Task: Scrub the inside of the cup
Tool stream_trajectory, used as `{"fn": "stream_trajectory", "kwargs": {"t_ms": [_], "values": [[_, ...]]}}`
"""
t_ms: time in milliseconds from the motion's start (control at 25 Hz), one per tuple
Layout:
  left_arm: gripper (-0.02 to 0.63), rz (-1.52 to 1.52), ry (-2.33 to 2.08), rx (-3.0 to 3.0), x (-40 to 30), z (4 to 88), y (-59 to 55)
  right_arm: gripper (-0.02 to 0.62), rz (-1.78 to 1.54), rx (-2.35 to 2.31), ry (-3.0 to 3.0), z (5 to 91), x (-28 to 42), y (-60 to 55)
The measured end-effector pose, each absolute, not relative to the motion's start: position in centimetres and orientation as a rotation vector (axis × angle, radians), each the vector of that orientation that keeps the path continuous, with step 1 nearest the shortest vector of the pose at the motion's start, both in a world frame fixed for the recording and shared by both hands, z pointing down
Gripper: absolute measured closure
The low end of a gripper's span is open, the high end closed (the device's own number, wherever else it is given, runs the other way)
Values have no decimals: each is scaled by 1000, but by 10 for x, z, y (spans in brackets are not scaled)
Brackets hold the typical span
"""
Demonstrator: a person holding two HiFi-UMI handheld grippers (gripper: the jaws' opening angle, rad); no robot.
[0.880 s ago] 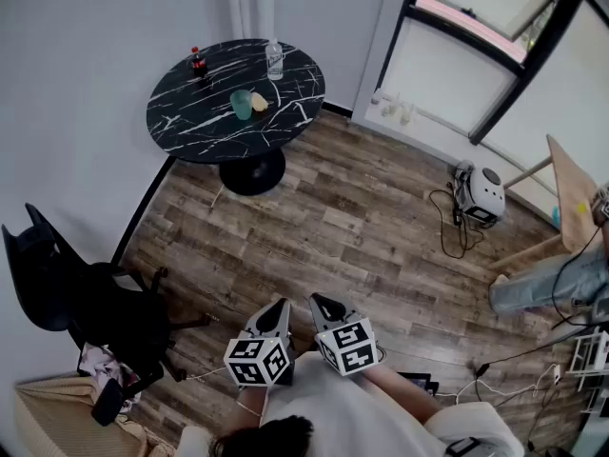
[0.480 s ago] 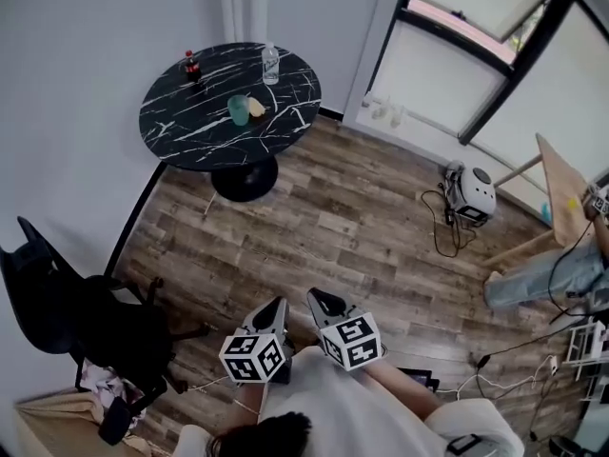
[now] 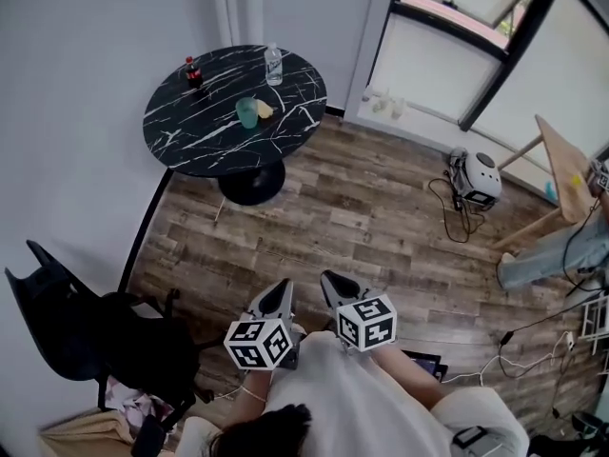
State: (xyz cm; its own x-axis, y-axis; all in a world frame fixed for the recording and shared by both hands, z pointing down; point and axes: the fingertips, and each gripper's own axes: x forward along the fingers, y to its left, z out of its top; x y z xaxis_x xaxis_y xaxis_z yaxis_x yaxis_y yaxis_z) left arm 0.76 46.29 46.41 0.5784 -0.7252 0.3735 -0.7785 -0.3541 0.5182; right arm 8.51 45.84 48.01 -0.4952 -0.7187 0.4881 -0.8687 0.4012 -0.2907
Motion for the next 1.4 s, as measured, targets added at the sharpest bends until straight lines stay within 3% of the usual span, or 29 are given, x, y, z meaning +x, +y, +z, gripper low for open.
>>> {"fn": "stream_trajectory", "kwargs": {"t_ms": [760,1400], "values": [[595,132,-1278,2142,-17,468,406,558,840,1208,-2450,495,44,379],[595,63,-1435,1960,8,472,262,557,772,1047,-2492,489,88,216]]}}
